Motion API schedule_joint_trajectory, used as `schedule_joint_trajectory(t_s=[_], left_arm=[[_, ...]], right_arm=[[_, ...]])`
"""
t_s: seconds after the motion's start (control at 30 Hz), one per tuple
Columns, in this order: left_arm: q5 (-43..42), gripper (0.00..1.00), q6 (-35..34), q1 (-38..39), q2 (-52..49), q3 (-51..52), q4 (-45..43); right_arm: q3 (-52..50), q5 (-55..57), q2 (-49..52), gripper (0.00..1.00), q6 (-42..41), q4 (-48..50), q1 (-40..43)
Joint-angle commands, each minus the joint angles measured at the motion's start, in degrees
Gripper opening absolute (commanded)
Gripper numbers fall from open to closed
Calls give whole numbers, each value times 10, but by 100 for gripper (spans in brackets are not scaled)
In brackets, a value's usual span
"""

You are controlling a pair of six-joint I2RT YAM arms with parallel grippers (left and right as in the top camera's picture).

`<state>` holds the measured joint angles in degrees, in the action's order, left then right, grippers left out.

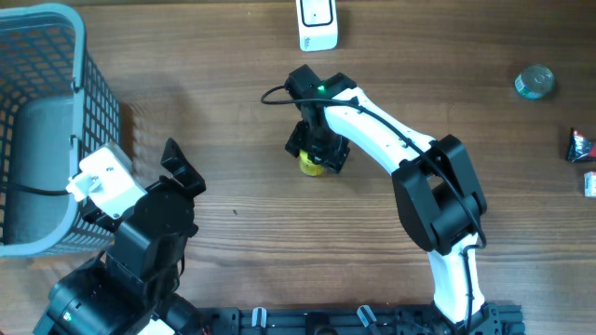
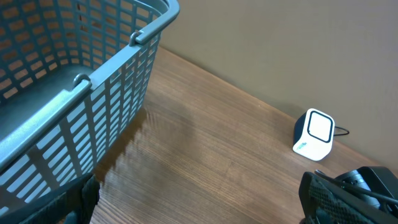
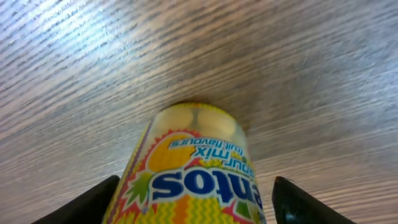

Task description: Scan the item barcode

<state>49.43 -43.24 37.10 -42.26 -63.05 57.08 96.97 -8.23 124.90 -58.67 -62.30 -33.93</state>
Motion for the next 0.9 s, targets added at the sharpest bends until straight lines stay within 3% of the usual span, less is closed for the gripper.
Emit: schedule_joint_trajectory(t_s=[0.0,0.47,0.73,0.87], left_arm=[[-3,100,-10,-3,3,0,2],[-5,100,-10,-3,3,0,3],[-5,100,-10,-3,3,0,2],[-5,100,-10,-3,3,0,2]], right_arm=[[-3,23,-14,78,9,6,-3],[-3,0,29,76,14,14,-4],[-3,-3,32,72,21,19,-4],[-3,-3,32,64,22,21,-4]])
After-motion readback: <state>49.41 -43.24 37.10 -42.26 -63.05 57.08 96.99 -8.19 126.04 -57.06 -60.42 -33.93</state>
